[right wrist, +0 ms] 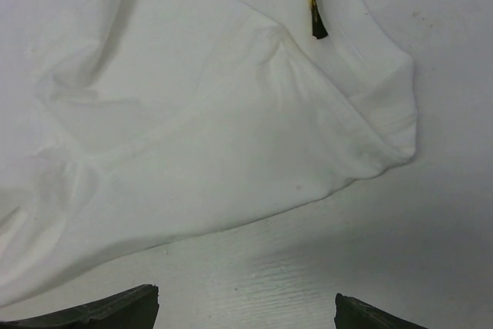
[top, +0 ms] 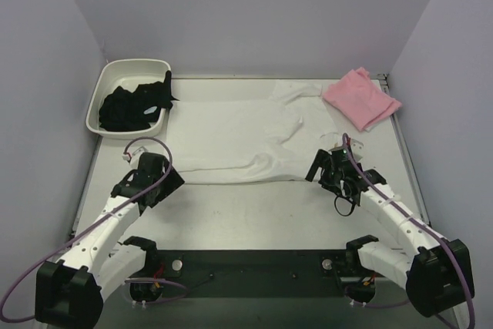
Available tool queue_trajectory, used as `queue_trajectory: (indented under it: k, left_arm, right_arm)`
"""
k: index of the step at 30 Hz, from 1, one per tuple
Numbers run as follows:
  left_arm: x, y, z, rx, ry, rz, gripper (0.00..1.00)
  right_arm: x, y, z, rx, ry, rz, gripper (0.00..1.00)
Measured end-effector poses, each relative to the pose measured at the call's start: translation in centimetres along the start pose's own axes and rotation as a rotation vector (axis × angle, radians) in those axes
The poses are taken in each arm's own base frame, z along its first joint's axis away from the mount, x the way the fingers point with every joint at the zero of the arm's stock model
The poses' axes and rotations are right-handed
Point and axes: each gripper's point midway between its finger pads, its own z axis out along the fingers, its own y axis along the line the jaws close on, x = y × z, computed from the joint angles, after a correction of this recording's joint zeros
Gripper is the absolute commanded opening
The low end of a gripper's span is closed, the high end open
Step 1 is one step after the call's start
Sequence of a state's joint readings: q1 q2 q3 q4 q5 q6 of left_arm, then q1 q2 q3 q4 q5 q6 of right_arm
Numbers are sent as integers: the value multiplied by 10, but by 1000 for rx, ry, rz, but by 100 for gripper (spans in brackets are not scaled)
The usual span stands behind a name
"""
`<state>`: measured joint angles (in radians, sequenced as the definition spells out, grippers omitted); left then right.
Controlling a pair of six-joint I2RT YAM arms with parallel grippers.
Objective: Fold and stack the t-shirts
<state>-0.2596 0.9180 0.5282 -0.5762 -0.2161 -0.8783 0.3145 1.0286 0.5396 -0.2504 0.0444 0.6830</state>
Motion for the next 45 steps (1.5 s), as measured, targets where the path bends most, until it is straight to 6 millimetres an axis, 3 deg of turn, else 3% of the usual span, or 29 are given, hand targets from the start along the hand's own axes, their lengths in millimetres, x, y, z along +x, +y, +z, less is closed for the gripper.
queue_trajectory:
  k: [6, 11, 19, 26, 35, 41, 45]
  left_arm:
    - [-29, -30, -6, 15, -22, 20, 88]
    - [-41, -43, 8, -32, -12, 39, 88]
    - [-39, -48, 35, -89, 29, 56, 88]
    - [-38, -57, 43, -69, 35, 58, 88]
    - [-43, -68, 42, -21, 16, 48, 88]
    - [-41, -67, 41, -2, 9, 37, 88]
    - [-37, -61, 39, -2, 8, 33, 88]
  right_arm:
    - [-41, 55, -19, -89, -43, -78, 97]
    - [-46, 100, -16, -157, -18, -175, 96]
    - [-24, 176, 19, -255, 63, -348, 96]
    - [10, 192, 54, -294, 143, -388, 96]
    - [50, 246, 32, -470, 137, -484, 96]
    - [56, 264, 26, -524, 138, -472, 96]
    - [63, 271, 35, -530, 150, -457, 96]
